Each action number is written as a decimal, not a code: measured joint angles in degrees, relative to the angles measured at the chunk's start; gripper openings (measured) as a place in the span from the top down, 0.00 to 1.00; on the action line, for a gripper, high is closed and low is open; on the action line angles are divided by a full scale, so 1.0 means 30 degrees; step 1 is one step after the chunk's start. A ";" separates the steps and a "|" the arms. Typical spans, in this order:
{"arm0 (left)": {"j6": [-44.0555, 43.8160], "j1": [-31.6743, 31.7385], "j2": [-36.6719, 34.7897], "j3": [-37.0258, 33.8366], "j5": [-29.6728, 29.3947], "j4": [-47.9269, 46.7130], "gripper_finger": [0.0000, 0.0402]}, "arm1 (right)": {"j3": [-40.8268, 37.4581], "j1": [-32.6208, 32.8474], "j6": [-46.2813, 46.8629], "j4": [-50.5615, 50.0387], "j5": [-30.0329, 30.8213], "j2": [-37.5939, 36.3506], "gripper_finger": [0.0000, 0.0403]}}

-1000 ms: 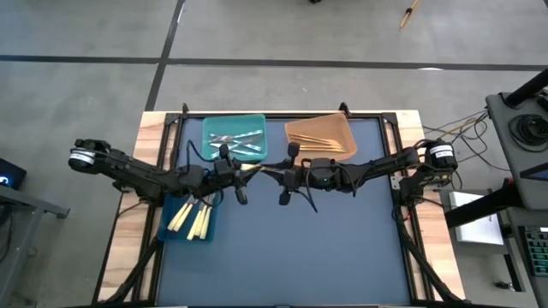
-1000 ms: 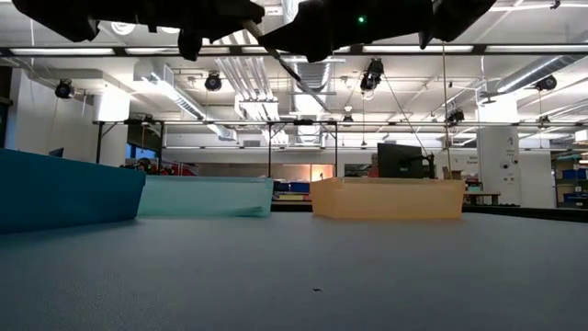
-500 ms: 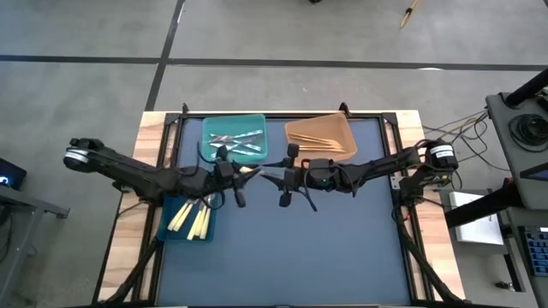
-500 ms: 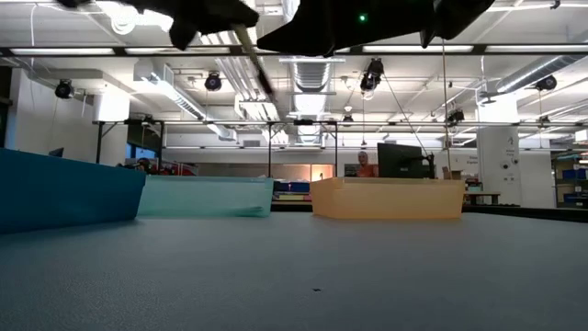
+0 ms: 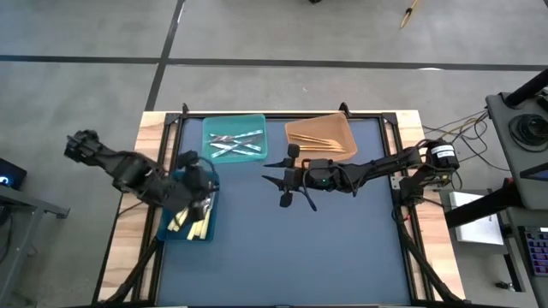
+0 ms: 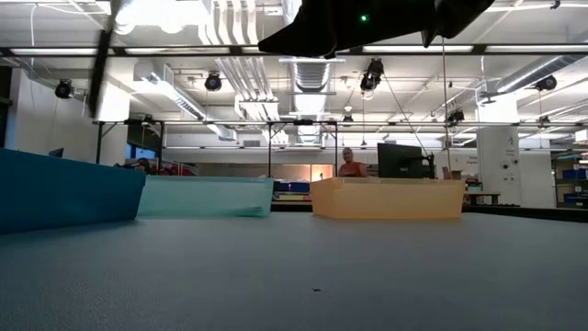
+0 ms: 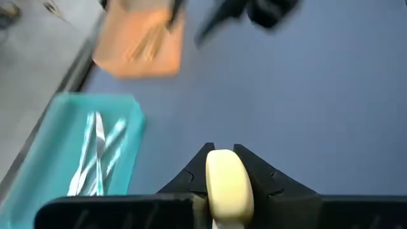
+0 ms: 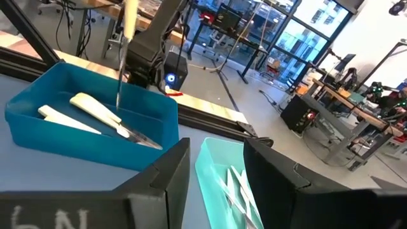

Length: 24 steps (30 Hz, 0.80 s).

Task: Sort silverware by color (type)
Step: Put the light yellow knife into the blue bin

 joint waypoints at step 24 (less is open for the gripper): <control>-0.1315 -0.3731 0.0513 -0.6995 0.0272 -0.1869 0.94 | 0.0000 0.0000 0.0762 -0.0001 0.0009 0.0000 0.66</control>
